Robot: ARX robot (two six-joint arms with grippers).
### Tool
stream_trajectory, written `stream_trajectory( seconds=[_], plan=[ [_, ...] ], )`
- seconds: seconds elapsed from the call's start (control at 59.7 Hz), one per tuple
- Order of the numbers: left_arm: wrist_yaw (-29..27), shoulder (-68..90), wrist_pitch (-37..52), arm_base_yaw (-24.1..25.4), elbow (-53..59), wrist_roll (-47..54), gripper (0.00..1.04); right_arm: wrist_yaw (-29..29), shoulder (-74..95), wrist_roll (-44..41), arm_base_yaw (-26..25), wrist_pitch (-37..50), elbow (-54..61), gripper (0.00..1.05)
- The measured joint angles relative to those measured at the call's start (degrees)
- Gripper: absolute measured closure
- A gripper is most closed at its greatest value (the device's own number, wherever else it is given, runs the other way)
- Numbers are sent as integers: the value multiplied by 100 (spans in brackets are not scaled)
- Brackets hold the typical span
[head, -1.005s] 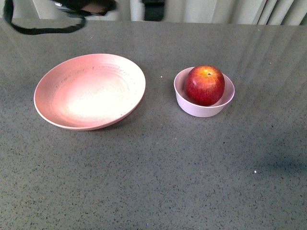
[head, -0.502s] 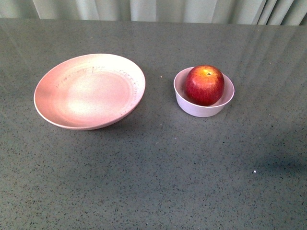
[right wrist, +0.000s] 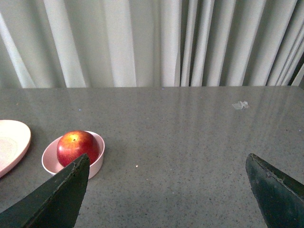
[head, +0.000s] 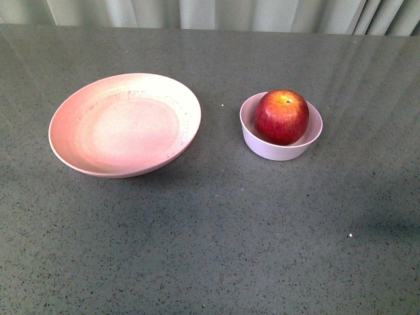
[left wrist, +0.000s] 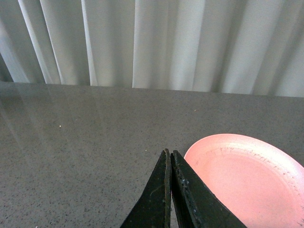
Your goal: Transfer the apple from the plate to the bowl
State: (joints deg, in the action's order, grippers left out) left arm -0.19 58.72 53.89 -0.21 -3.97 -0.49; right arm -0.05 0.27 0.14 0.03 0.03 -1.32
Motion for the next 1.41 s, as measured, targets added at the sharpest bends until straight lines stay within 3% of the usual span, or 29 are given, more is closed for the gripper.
stream_trajectory(
  seconds=[0.888,1.407],
  plan=[
    [17,-3724,-3244,0,310,2,103,4,0,0,0,0,-2,9],
    [17,-4660,-4170,0,310,2,103,2,0,0,0,0,-2,9]
  ],
)
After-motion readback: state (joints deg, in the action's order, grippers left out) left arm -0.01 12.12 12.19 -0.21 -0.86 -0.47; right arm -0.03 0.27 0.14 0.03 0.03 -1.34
